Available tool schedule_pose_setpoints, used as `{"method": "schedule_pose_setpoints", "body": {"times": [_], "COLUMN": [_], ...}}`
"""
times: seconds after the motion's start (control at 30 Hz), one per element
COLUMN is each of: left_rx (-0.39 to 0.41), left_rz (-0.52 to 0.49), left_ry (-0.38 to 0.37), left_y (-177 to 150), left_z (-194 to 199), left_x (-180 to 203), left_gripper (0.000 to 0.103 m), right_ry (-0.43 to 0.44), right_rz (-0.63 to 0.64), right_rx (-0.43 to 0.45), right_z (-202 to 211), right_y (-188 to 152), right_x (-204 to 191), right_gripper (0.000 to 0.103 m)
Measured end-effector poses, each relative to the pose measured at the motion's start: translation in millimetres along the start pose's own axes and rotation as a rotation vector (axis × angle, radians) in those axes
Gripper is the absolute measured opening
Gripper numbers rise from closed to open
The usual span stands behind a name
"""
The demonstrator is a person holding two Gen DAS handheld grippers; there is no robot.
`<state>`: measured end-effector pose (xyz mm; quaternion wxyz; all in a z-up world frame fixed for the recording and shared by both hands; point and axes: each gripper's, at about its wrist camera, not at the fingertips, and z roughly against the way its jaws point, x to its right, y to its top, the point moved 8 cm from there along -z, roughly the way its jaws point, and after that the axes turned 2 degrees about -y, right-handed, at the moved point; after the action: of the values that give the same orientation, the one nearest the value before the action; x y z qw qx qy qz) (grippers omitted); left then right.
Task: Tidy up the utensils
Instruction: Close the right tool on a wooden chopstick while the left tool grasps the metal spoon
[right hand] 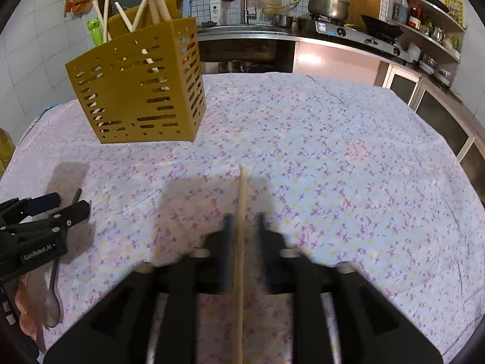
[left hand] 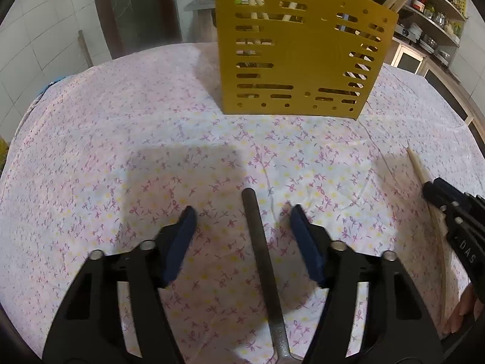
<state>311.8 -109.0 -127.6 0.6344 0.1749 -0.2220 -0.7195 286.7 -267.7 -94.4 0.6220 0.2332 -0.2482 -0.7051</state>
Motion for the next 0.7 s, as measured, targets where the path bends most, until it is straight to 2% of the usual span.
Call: {"method": "schedule_pose_setpoints", "body": {"times": [0.07, 0.1, 0.23, 0.27, 0.3, 0.4, 0.5, 0.7], "left_rx": [-0.002, -0.004, -0.016, -0.02, -0.023, -0.022, -0.017, 0.025], "left_rz": [-0.009, -0.015, -0.026, -0.028, -0.03, -0.035, -0.035, -0.006], "left_ry": [0.003, 0.007, -0.011, -0.015, -0.021, -0.028, -0.033, -0.045], "left_y": [0.8, 1.4, 5.8, 7.0, 7.9, 12.4, 13.3, 16.5], "left_z": [0.5, 0.5, -1.8, -2.4, -2.6, -3.7, -2.7, 8.3], "left_x": [1.2, 1.8, 6.0, 6.2, 7.2, 8.6, 8.8, -1.3], "left_gripper": [0.043, 0.04, 0.016, 0.012, 0.011, 0.01, 0.009, 0.008], "right_ry": [-0.012, -0.018, -0.009, -0.006, -0.006, 0.01, 0.007, 0.017], "right_rz": [0.004, 0.008, -0.015, -0.021, -0.025, -0.044, -0.041, -0.059], "right_rx": [0.0, 0.0, -0.035, -0.033, -0.035, -0.043, -0.033, 0.062], "right_z": [-1.6, -1.0, -13.2, -13.3, -13.3, -15.6, -14.4, 8.2], "right_y": [1.7, 0.9, 0.8, 1.7, 2.9, 4.3, 4.7, 15.2], "right_x": [1.2, 2.2, 6.4, 7.5, 8.8, 12.5, 10.9, 8.1], "right_gripper": [0.048, 0.048, 0.046, 0.038, 0.024, 0.013, 0.006, 0.004]}}
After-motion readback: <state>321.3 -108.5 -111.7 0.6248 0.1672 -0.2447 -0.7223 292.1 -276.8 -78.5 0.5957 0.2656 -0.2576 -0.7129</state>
